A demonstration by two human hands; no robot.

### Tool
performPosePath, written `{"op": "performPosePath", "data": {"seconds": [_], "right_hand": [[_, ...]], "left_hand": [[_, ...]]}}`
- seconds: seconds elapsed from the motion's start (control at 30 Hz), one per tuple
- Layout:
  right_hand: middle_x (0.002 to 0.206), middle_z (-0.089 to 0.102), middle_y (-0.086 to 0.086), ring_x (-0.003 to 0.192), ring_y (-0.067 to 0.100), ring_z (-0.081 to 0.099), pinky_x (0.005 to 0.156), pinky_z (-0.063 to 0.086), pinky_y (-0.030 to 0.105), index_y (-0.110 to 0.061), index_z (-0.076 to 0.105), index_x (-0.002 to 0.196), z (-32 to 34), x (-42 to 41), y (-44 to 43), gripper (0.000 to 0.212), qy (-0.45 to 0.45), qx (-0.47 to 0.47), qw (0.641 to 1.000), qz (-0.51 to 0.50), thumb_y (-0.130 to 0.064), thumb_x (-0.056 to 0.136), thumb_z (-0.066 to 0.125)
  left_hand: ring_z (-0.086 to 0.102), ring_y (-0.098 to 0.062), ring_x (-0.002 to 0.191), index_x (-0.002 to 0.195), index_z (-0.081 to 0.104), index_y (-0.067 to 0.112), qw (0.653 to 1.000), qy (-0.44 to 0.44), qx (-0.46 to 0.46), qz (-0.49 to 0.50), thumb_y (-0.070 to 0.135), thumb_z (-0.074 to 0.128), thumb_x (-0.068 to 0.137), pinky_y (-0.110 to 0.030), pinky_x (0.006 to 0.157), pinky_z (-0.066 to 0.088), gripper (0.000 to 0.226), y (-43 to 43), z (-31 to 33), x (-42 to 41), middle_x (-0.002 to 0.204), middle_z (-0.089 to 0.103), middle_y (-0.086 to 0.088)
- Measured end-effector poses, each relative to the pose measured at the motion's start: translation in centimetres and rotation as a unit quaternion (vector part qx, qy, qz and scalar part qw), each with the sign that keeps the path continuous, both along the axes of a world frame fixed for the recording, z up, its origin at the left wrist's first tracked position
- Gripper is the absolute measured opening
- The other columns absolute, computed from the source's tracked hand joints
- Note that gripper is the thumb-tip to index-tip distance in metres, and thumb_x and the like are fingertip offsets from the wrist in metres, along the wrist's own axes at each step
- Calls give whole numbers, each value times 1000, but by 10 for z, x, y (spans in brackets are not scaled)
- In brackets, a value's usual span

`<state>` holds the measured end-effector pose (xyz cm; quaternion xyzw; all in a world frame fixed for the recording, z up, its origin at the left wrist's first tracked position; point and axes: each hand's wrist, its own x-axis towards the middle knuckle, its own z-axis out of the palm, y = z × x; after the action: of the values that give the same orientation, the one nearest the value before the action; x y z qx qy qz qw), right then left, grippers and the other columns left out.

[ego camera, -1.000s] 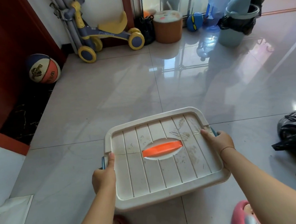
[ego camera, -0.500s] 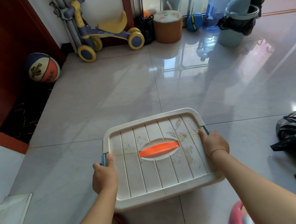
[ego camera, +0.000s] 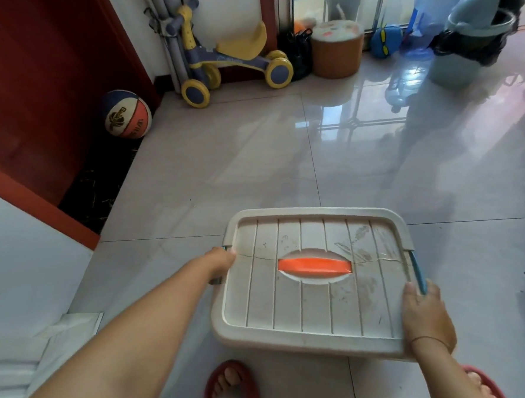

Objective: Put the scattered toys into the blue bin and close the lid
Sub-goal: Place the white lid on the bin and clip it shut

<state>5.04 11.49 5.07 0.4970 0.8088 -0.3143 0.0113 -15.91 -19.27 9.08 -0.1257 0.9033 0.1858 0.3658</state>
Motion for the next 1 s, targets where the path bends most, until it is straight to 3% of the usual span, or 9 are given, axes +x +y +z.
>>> {"op": "performPosePath", "data": {"seconds": [0.1, 0.2, 0.27, 0.37, 0.5, 0.7, 0.83, 0.9, 1.0], "right_hand": [[127, 52, 28, 110, 47, 51, 91, 41, 49, -10, 36, 136, 1, -18, 0, 49, 12, -16, 1000, 19, -39, 96, 34], [123, 54, 27, 104, 45, 54, 84, 42, 45, -10, 34, 133, 5, -49, -8, 42, 41, -39, 997, 51, -30, 96, 35], [118, 56, 26, 92, 41, 54, 78, 40, 41, -11, 30, 128, 8, -73, -20, 36, 56, -61, 994, 77, -23, 95, 35], [110, 58, 26, 88, 39, 53, 77, 38, 41, -13, 31, 125, 15, -111, -46, 32, 53, -87, 986, 132, -23, 95, 36], [109, 58, 25, 97, 42, 55, 81, 39, 40, -14, 38, 125, 21, -169, -92, 33, 50, -94, 963, 246, -28, 96, 40], [134, 46, 22, 117, 42, 48, 100, 37, 44, -23, 29, 141, 21, -228, -194, 51, -35, -64, 885, 460, -12, 93, 40], [136, 44, 21, 119, 38, 47, 96, 36, 36, -18, 26, 144, 32, -223, -261, 55, -34, -126, 843, 522, -12, 93, 44], [141, 42, 18, 122, 36, 45, 98, 34, 36, -17, 29, 144, 33, -219, -286, 53, -4, -188, 841, 507, -17, 94, 47], [141, 40, 15, 124, 37, 42, 104, 36, 43, -23, 34, 140, 29, -207, -322, 58, 10, -174, 859, 481, -40, 88, 53]], "left_hand": [[61, -27, 104, 130, 45, 3, 994, -77, -7, -76, 29, 46, 95, -37, 90, 54, 44, -16, 16, -7, 121, 57, -14], [60, -24, 102, 146, 13, 8, 990, -107, -22, -88, 22, 59, 90, -33, 90, 53, 73, -46, 22, -3, 128, 52, -16], [60, -26, 101, 148, -6, 19, 994, -91, 53, -1, 20, 56, 91, -36, 88, 54, 84, -74, 10, 10, 128, 50, -17], [52, -34, 117, 148, -4, 33, 978, 18, 134, 159, 30, 48, 93, -49, 98, 47, 75, -115, -15, 44, 140, 42, -17], [48, -33, 122, 147, 11, 33, 911, 107, 202, 343, 30, 47, 94, -50, 106, 38, 65, -156, -41, 97, 141, 43, -11], [59, -33, 96, 116, 46, 4, 783, 174, 187, 567, 8, 56, 81, -40, 87, 49, 37, -194, -28, 172, 114, 59, -23], [27, -33, 140, 146, 25, 13, 860, 225, -142, 435, 37, 51, 89, -44, 112, 23, 67, -213, -10, 197, 153, 25, -16], [-5, -25, 147, 150, -2, 25, 910, 262, -126, 295, 67, 33, 85, -48, 116, 0, 85, -200, 3, 196, 159, -10, -4], [-30, -21, 140, 145, -21, 36, 961, 196, -92, 171, 80, 23, 75, -58, 110, -14, 93, -192, 0, 188, 149, -36, 9]]}}
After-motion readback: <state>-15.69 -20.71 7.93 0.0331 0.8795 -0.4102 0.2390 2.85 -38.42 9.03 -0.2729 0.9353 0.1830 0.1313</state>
